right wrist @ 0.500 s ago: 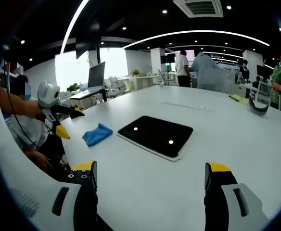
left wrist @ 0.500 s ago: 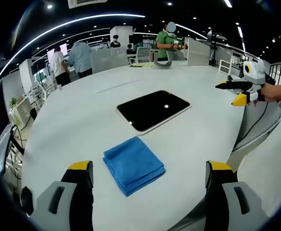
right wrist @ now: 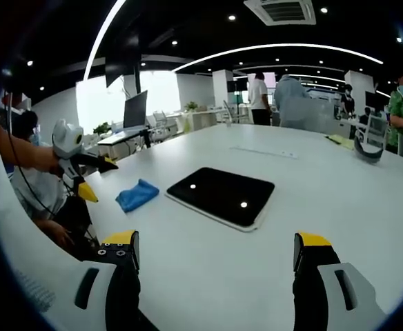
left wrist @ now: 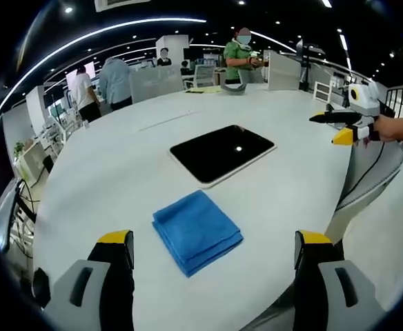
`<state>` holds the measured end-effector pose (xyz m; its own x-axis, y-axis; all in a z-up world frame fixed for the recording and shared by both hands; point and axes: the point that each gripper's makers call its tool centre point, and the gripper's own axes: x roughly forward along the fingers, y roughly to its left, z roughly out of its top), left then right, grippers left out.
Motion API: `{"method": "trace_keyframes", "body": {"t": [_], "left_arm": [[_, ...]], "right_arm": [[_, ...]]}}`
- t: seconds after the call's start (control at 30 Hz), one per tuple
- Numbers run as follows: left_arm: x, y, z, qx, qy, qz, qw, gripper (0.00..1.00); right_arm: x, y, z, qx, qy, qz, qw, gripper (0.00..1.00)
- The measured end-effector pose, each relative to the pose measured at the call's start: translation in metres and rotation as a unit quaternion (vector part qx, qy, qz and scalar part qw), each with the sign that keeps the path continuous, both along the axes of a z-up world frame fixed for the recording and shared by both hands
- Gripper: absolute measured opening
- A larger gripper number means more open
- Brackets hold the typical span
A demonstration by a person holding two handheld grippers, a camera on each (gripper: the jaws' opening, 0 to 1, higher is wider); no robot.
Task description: Wipe the mirror surface with the cleaning cloth until all visible marks leave the cleaned area.
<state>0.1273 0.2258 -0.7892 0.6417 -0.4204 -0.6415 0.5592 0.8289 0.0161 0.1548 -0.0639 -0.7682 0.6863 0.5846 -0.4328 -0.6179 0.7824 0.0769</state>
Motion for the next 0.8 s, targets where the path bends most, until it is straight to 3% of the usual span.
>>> {"method": "trace_keyframes", "body": {"t": [0.8], "left_arm": [[0.0003,-0.0056,-0.0047,-0.002,0.004,-0.009,0.9999,0.95]], "right_arm": [[0.0012,-0.0035,0.0030,-0.007,-0.001,0.002,1.0000,0.92]]}}
